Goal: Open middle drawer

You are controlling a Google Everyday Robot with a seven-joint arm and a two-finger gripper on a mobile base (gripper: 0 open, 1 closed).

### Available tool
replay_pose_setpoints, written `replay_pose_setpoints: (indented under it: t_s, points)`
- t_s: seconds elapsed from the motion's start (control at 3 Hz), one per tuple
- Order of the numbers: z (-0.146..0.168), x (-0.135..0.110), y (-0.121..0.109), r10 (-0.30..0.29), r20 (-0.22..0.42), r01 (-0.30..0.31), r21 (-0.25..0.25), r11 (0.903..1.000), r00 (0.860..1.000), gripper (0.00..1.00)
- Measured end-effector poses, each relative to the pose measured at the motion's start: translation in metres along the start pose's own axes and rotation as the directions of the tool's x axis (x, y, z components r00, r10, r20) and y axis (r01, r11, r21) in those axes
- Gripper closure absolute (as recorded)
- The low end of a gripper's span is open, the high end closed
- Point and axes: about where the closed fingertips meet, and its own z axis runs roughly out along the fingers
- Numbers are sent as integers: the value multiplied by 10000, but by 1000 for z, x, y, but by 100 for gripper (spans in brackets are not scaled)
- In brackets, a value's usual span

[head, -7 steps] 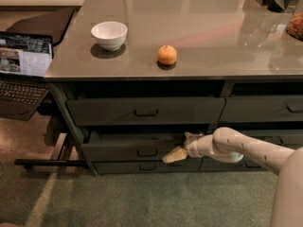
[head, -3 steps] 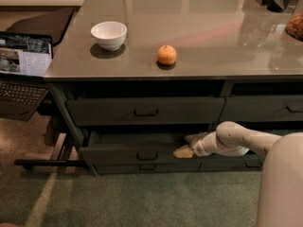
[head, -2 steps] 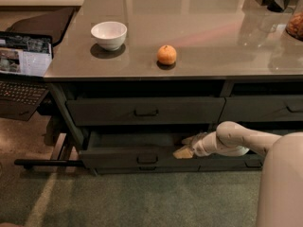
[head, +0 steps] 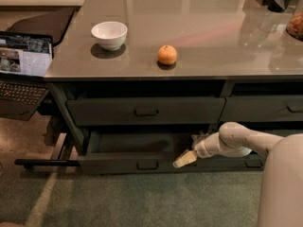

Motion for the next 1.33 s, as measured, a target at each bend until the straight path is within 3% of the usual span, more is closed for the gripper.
replay_pose_setpoints:
  t_s: [0.33, 1.0, 1.33]
  points:
    - [0, 0, 0, 0, 0, 0, 0, 10000, 10000, 0]
    - [1, 29, 26, 383, 25, -379, -793, 9961, 9993, 0]
    - [1, 28, 26, 383, 25, -379, -793, 9961, 9993, 0]
